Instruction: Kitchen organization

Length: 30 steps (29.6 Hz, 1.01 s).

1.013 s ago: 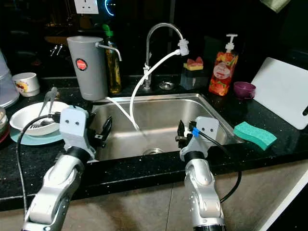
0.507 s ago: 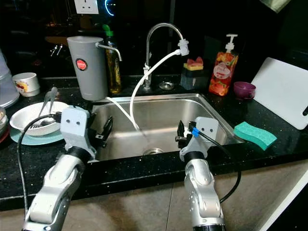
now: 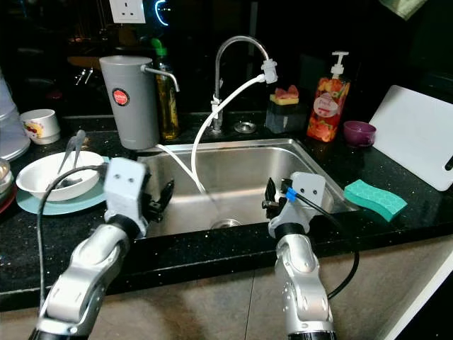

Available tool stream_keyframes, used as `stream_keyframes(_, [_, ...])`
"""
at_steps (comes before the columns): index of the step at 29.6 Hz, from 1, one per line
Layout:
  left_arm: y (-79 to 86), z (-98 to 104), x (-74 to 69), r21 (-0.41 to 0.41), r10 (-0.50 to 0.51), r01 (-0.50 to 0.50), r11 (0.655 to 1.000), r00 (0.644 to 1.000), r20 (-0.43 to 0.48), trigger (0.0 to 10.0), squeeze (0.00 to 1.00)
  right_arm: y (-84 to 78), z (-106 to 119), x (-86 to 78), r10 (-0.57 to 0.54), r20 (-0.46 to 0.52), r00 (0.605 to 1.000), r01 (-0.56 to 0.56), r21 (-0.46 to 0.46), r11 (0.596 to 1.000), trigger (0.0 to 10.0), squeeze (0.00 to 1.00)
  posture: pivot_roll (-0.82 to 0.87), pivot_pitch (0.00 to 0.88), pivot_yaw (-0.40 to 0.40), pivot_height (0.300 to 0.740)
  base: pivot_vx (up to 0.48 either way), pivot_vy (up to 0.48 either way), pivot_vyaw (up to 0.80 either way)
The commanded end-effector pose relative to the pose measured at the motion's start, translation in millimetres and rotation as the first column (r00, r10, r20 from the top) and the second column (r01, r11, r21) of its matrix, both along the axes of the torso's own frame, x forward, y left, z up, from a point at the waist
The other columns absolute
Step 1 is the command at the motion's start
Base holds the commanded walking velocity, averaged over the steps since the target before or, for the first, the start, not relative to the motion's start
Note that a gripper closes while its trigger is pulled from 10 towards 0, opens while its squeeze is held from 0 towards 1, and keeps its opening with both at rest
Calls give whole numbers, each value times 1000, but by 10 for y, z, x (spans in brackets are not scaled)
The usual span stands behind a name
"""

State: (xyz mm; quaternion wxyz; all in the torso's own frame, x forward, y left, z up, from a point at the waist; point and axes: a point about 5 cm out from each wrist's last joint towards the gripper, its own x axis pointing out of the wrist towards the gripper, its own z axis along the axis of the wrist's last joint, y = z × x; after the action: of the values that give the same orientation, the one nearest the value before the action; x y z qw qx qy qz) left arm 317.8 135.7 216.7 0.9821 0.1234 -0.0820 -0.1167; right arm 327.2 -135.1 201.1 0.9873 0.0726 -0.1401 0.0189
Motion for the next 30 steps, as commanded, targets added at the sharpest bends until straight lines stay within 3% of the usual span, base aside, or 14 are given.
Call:
stream_keyframes(1, [-17,-55,23,46,4,-2,999,999,-46,10000,0,10,31,-11,7,8,1000,-7,-22,1000,10000,0,134,0,-29,740,0,0,0])
stream_keyframes(4, [-10,-65,36,66,15,-10,998,998,-62,10000,0,30,61,-16,14,17,1000,-14,-25,1000,10000,0,133,0,-27,740,0,0,0])
stream_keyframes(11, [-11,-19,53,149,-9,6,989,1000,21,10000,0,54,81,-15,17,21,1000,-16,-16,1000,10000,0,131,0,-25,740,0,0,0])
stream_keyframes(15, [-30,-15,46,100,-20,18,995,1000,20,10000,0,47,74,-22,14,17,1000,-14,-16,1000,10000,0,122,0,-30,740,0,0,0])
stream_keyframes(21, [-76,-49,6,-66,39,-35,997,998,49,10000,0,105,-24,-41,33,-19,999,-33,-14,999,10000,0,121,0,-42,740,0,0,0])
stream_keyframes(25, [-63,-41,11,-133,62,-55,990,997,48,10000,0,121,-47,-41,37,-27,999,-38,-14,999,10000,0,121,0,-42,740,0,0,0])
stream_keyframes(26, [-53,-40,8,-186,73,-64,980,997,39,10000,0,132,-64,-40,40,-33,999,-40,-13,999,10000,0,121,0,-42,740,0,0,0])
stream_keyframes(30, [-68,-24,-32,-217,75,-60,974,996,58,10000,0,157,-124,-54,43,-53,998,-44,-9,999,10000,0,128,0,-45,740,0,0,0])
